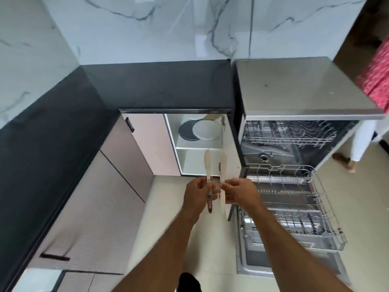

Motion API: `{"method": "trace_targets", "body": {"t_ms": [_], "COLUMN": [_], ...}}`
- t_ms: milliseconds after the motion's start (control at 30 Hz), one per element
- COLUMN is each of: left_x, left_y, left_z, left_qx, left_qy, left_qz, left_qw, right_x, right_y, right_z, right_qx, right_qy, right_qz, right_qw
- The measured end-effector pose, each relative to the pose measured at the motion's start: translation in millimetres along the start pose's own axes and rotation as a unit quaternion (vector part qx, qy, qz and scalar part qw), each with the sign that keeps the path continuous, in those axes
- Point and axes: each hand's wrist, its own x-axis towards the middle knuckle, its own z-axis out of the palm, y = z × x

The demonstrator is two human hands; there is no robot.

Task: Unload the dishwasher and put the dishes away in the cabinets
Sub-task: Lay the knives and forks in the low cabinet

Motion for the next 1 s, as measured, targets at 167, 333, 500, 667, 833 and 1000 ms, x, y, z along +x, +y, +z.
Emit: {"method": "trace_targets", "body": {"t_ms": [167,333,500,667,833,1000], "left_x": [35,88,133,165,191,217], "left_y": [6,19,33,32,30,16], "left_z": [-52,-108,-158,-199,-225,-237], "left_qx": [-0.008,-0.002,0.012,0.015,0.010,0.036], "left_qy": [0.015,0.010,-0.005,-0.014,0.003,0.021], "left_qz": [-0.004,-0.012,-0.017,-0.033,-0.048,-0.045], "left_qw": [1.000,1.000,1.000,0.999,0.999,0.998], "right_x": [43,92,133,156,172,197], "right_y": [-12,-29,-44,-49,-50,-44], "right_z": [50,108,161,201,230,245], "right_qx": [-0.011,-0.002,-0.008,-0.016,-0.014,0.010], "right_qy": [-0.018,-0.018,-0.016,0.003,0.008,0.017], "right_qz": [0.003,0.003,0.014,0.012,0.018,0.035], "right_qw": [1.000,1.000,1.000,1.000,1.000,0.999]}}
